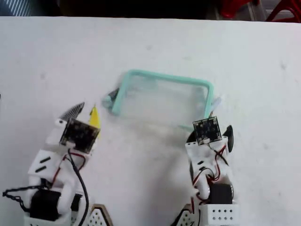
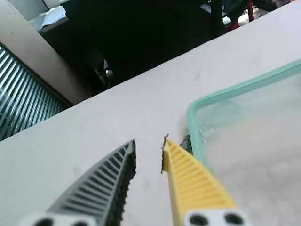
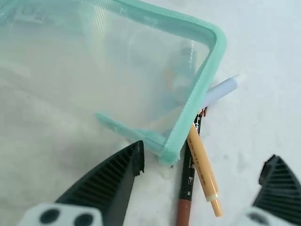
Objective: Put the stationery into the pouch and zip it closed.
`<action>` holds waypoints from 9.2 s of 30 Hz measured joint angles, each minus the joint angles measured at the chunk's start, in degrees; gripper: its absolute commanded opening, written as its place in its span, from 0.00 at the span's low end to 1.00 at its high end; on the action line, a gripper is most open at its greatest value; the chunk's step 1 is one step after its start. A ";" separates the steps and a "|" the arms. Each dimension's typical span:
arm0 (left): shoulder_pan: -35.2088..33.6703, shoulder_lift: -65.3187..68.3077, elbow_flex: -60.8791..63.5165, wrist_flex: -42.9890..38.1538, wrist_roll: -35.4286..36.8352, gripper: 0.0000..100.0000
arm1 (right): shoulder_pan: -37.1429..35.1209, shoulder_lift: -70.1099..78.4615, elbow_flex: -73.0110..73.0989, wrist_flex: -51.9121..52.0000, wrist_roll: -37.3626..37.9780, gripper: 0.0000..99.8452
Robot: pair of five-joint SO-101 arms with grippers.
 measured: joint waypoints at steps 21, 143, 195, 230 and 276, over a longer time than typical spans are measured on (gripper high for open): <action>-11.69 56.62 -26.11 3.69 20.75 0.17 | 0.00 0.00 0.00 0.09 0.09 0.38; -44.57 44.57 5.98 -6.51 13.19 0.17 | -32.09 178.90 -174.33 22.24 40.79 0.02; -44.48 44.57 7.12 -6.51 13.19 0.17 | -26.81 115.87 -189.63 45.19 24.00 0.02; -6.42 42.37 -63.21 44.13 -24.62 0.32 | -29.89 103.21 -168.79 45.54 21.19 0.02; 27.34 28.84 -74.73 46.95 -2.73 0.32 | -49.32 70.86 -142.77 43.96 22.33 0.02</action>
